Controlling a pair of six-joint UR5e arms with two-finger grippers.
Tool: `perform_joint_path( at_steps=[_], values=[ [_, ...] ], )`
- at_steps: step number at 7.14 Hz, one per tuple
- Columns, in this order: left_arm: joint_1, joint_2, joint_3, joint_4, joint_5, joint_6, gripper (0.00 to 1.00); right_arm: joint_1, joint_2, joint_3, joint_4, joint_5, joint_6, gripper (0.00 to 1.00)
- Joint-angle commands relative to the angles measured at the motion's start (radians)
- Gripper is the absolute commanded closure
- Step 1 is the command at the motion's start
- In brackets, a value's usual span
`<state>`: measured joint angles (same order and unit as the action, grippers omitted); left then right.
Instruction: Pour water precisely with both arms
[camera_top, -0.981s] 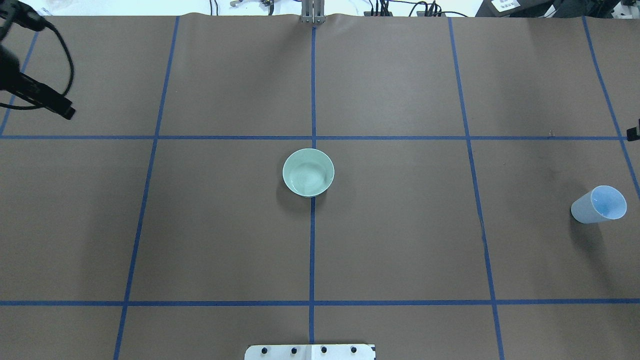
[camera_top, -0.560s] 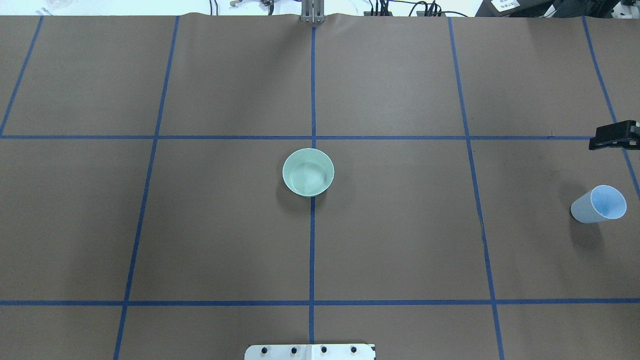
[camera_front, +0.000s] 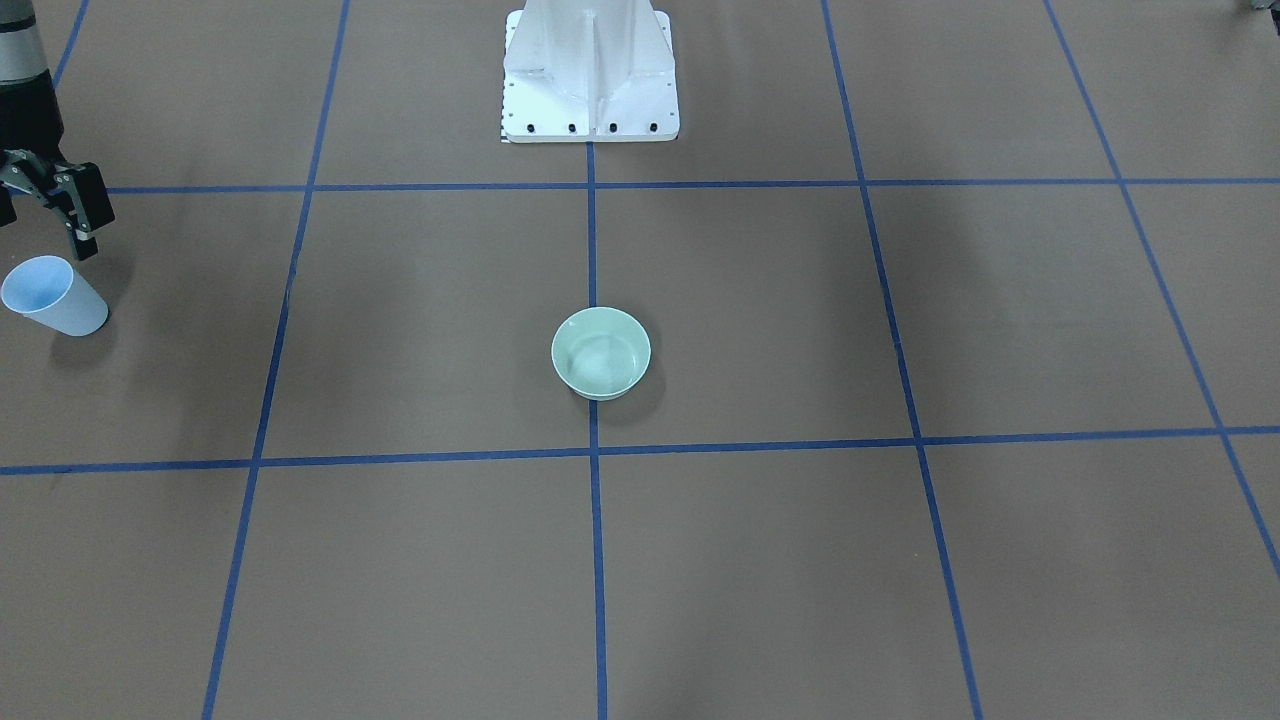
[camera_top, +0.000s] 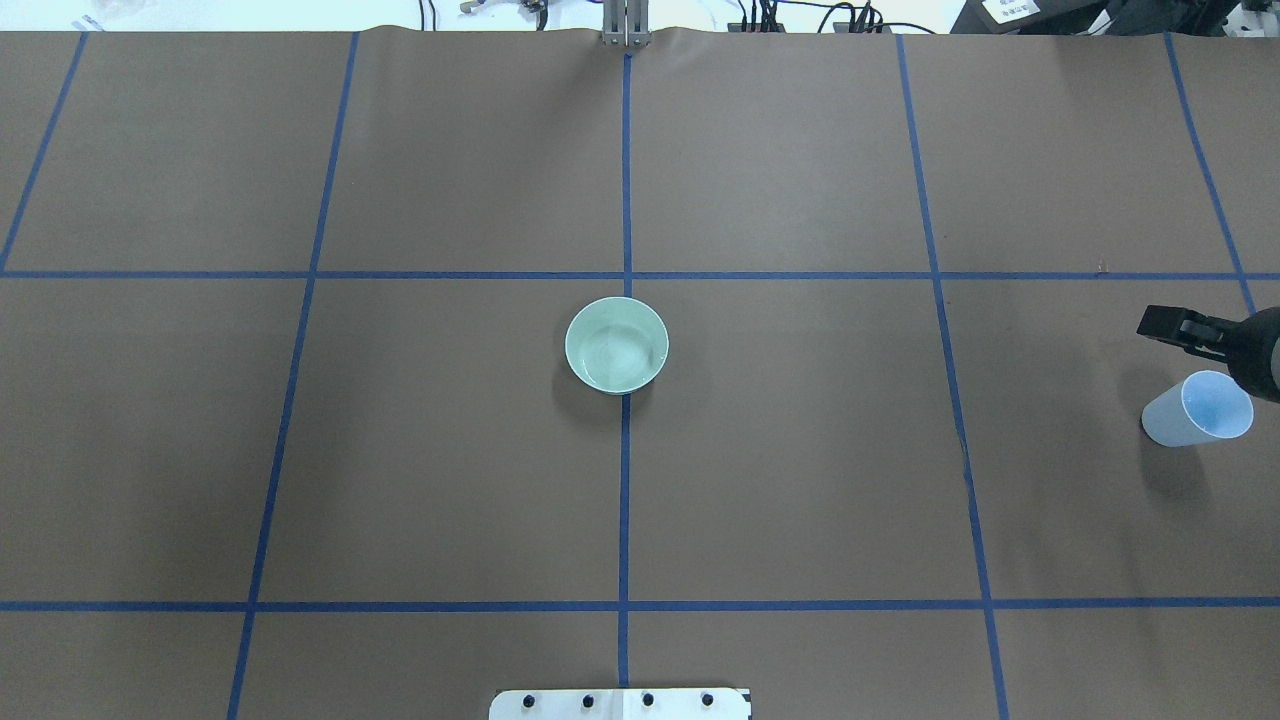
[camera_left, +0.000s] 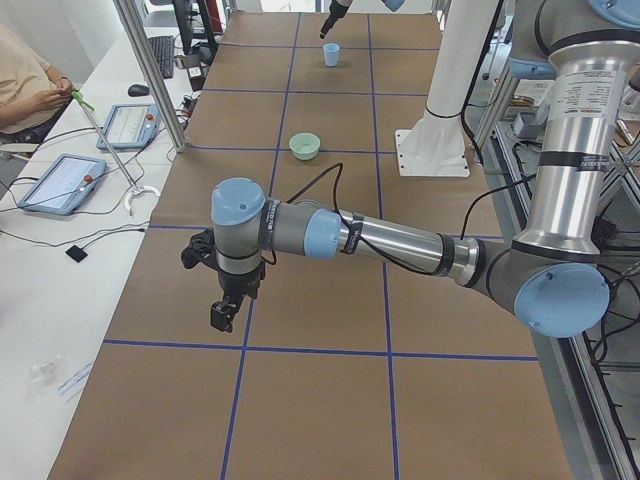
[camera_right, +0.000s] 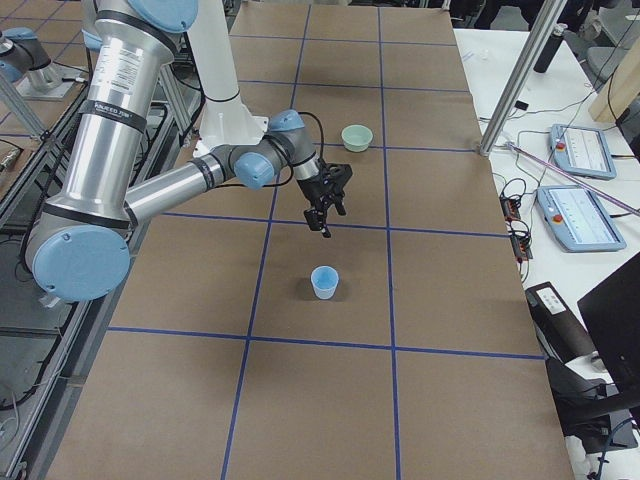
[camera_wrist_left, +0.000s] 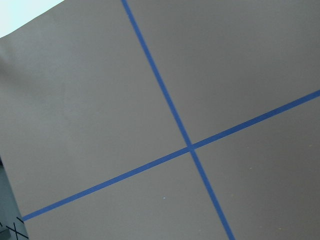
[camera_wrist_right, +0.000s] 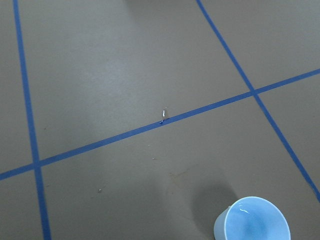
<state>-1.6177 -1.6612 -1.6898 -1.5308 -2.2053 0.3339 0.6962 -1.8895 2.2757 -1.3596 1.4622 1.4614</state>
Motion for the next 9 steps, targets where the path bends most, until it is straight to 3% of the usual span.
perform_joint_path(
  at_steps=[1, 3, 4, 7, 9],
  values=[
    [-0.004, 0.012, -0.001, -0.012, 0.001, 0.001, 0.00, -0.200, -0.068, -0.002, -0.018, -0.265, 0.265, 0.00],
    [-0.004, 0.012, -0.002, -0.012, 0.001, -0.001, 0.00, -0.366, -0.056, -0.010, -0.236, -0.443, 0.538, 0.00],
    [-0.004, 0.012, -0.002, -0.012, -0.001, -0.001, 0.00, -0.397, -0.027, -0.051, -0.303, -0.482, 0.616, 0.00],
    [-0.004, 0.012, -0.002, -0.012, -0.001, -0.001, 0.00, -0.414, 0.056, -0.253, -0.328, -0.554, 0.738, 0.00],
    [-0.004, 0.012, -0.004, -0.012, -0.001, -0.001, 0.00, -0.428, 0.055, -0.313, -0.334, -0.566, 0.789, 0.00]
  ],
)
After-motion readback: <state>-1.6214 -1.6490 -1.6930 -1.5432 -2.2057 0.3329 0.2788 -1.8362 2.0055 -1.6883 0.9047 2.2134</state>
